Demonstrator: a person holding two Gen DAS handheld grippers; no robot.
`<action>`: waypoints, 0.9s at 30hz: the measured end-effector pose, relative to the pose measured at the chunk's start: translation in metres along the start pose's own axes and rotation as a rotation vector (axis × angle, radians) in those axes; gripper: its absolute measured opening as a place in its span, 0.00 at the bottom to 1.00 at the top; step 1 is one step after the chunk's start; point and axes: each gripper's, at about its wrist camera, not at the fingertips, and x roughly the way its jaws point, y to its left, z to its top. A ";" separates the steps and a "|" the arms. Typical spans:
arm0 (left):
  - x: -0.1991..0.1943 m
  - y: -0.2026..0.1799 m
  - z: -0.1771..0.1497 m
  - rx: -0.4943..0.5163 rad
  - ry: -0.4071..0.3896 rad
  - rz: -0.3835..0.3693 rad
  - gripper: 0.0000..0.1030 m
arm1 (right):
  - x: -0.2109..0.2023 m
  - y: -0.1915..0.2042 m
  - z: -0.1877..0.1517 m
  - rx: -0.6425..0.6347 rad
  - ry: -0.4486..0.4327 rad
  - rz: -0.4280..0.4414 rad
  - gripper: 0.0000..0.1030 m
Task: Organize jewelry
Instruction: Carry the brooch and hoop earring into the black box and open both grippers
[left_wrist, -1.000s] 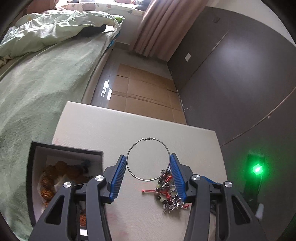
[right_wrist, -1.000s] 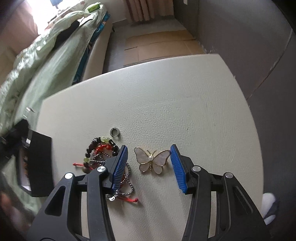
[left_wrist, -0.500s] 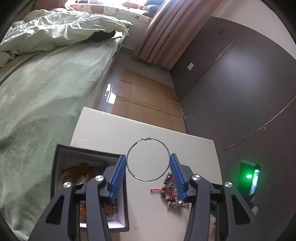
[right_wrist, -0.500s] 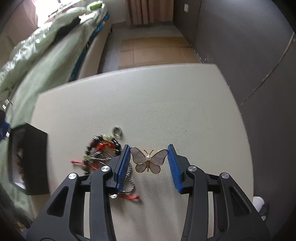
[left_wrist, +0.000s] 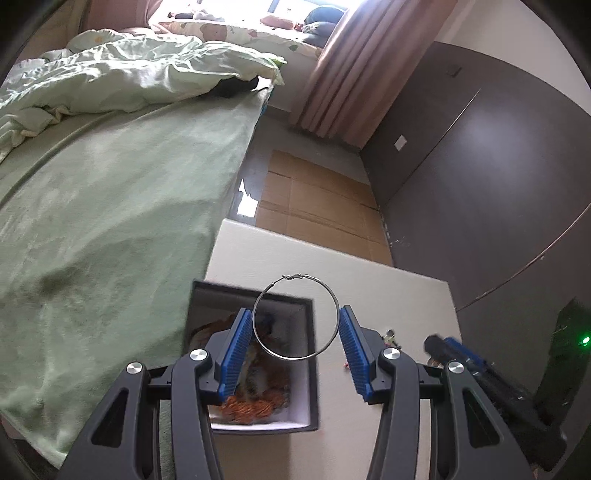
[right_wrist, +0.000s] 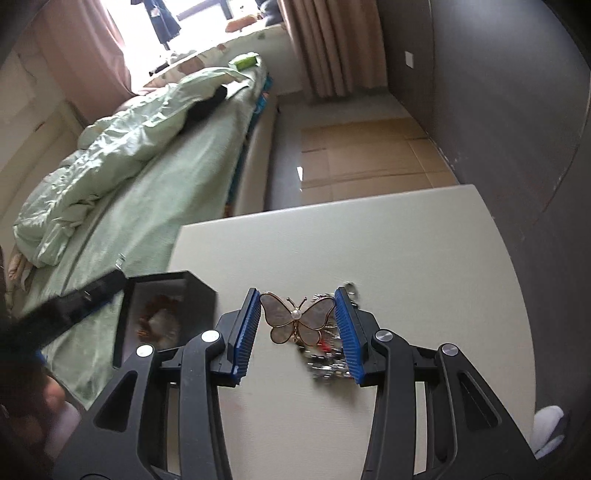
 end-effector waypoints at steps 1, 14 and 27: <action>0.001 0.002 -0.001 0.002 0.006 0.003 0.45 | -0.001 0.004 0.000 -0.002 -0.005 0.007 0.41; -0.016 0.031 -0.006 -0.023 -0.025 0.046 0.73 | -0.004 0.038 -0.003 -0.038 -0.030 0.151 0.41; -0.046 0.079 0.002 -0.158 -0.115 0.116 0.73 | 0.017 0.085 -0.016 -0.087 0.031 0.279 0.41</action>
